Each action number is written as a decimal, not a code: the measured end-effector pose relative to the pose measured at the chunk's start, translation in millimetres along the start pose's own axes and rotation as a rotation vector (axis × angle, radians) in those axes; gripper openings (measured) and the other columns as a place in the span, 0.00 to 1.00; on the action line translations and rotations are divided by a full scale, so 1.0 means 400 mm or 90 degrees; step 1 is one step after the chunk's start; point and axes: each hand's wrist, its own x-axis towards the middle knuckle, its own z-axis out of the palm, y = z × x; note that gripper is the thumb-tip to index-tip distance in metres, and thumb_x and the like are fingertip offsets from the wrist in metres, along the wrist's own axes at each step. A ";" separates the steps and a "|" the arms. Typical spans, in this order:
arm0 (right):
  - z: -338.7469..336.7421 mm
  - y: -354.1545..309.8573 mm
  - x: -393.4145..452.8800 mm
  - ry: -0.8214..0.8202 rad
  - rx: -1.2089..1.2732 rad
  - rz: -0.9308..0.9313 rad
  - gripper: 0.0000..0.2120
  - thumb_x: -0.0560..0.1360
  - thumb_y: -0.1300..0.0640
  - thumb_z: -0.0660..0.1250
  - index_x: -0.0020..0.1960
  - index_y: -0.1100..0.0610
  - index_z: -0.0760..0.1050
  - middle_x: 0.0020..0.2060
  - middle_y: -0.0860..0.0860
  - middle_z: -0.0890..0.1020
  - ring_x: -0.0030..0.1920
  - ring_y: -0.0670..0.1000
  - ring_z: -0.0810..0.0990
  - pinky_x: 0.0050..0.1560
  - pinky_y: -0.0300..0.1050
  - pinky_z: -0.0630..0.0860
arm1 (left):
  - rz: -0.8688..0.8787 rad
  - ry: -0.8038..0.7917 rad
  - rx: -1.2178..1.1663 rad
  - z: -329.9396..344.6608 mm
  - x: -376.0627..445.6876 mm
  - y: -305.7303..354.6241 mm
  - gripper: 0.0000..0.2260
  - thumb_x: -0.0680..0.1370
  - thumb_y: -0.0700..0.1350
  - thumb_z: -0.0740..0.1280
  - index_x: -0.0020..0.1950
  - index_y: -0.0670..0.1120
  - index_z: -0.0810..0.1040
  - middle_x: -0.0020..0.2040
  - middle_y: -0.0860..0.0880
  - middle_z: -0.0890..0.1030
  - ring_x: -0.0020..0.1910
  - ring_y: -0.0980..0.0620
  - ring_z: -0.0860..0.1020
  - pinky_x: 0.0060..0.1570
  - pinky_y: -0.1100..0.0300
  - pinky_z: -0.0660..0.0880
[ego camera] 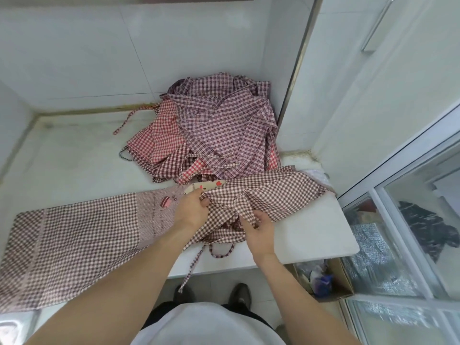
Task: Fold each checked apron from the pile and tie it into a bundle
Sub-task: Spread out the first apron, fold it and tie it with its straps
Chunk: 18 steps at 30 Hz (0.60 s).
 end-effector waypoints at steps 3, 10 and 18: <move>-0.039 -0.022 -0.008 -0.112 -0.223 -0.030 0.18 0.68 0.56 0.79 0.53 0.58 0.78 0.47 0.47 0.83 0.45 0.44 0.81 0.45 0.40 0.79 | 0.004 0.020 -0.016 -0.008 0.002 -0.007 0.17 0.82 0.42 0.61 0.71 0.42 0.73 0.63 0.43 0.80 0.60 0.43 0.78 0.63 0.49 0.74; -0.138 -0.046 -0.002 0.073 -0.571 -0.114 0.17 0.71 0.67 0.68 0.59 0.57 0.76 0.49 0.49 0.70 0.45 0.53 0.74 0.46 0.47 0.74 | 0.025 0.051 0.004 -0.022 -0.014 -0.003 0.17 0.82 0.45 0.62 0.71 0.43 0.73 0.63 0.44 0.80 0.61 0.44 0.78 0.63 0.49 0.73; -0.287 -0.073 0.025 0.284 -0.565 -0.085 0.16 0.69 0.69 0.65 0.54 0.55 0.77 0.50 0.52 0.77 0.51 0.58 0.77 0.55 0.54 0.67 | 0.039 0.057 0.025 -0.028 -0.022 0.003 0.17 0.83 0.45 0.62 0.71 0.43 0.73 0.64 0.43 0.79 0.62 0.43 0.77 0.62 0.47 0.73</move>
